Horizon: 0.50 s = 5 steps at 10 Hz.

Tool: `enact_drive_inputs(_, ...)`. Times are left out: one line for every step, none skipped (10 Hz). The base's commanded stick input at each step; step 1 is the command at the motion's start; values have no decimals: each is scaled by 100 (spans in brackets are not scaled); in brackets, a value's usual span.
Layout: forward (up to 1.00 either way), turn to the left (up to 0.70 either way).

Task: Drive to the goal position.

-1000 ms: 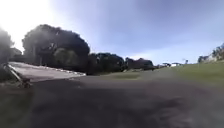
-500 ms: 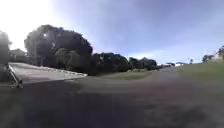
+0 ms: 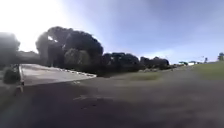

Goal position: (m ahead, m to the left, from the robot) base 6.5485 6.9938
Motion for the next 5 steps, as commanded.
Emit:
enact_drive_inputs(100, 27)
enact_drive_inputs(100, 27)
enact_drive_inputs(100, 27)
enact_drive_inputs(100, 27)
enact_drive_inputs(100, 27)
